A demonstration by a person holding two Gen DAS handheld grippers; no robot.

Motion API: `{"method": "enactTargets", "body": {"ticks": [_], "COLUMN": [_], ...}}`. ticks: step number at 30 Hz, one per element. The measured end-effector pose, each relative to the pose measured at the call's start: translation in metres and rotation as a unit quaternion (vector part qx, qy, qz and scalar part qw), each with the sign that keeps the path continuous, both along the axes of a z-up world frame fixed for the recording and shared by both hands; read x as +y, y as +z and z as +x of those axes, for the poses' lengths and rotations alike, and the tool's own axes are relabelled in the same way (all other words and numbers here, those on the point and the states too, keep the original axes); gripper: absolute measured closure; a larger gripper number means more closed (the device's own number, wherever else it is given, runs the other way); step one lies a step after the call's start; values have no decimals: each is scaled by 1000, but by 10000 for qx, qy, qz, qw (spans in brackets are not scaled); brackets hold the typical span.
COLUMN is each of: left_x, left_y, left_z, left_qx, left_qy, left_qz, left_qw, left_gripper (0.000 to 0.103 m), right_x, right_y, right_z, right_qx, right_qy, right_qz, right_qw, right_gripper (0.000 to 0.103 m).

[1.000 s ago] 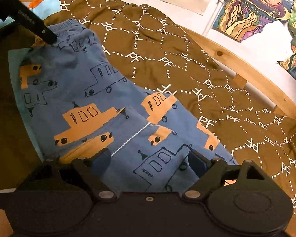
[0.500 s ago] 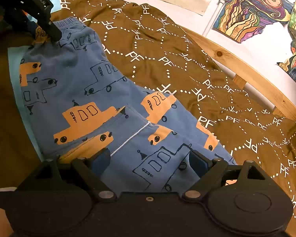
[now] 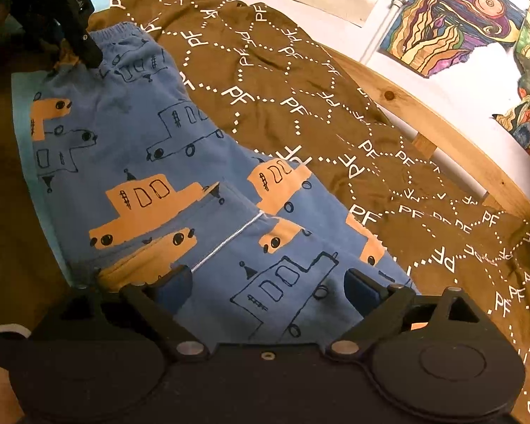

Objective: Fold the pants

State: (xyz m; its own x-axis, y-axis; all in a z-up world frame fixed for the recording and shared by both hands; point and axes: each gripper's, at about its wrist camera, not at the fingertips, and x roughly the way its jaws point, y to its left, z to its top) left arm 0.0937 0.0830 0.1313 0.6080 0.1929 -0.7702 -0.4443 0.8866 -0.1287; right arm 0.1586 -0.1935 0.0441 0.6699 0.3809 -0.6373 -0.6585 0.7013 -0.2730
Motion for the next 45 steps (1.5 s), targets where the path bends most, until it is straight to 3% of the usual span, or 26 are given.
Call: {"method": "enactTargets", "body": {"ticks": [16,24,29,35,42,45], "left_x": [-34,-57,-90,-146,-210,-237], "left_y": [18,38,59,72,58,47], "left_z": [3,3,13,32,56,64], "left_qx": [213,54,-109,-203,-96,-55], "left_qy": [-269,-715,-1235,-1974,-2810,-3154], "left_qz": [755,845,1019,1178,1042,892], "left_qw": [9966,9938,9870,9730,9540,9447], "left_gripper": [87,88,88,88,88,88], "right_x": [0,3,-2,-27,-93,-123], "right_y": [0,1,8,20,24,25], "right_z": [2,-2,-6,-9,-11,-11], "right_qx": [-21,-190,-368,-500,-546,-597], "right_qy": [-31,59,112,332,308,26], "right_qz": [-16,-156,-47,-200,-814,-967], "right_qw": [10000,9997,9992,9980,9947,9935], "right_gripper": [6,5,6,6,6,5]}}
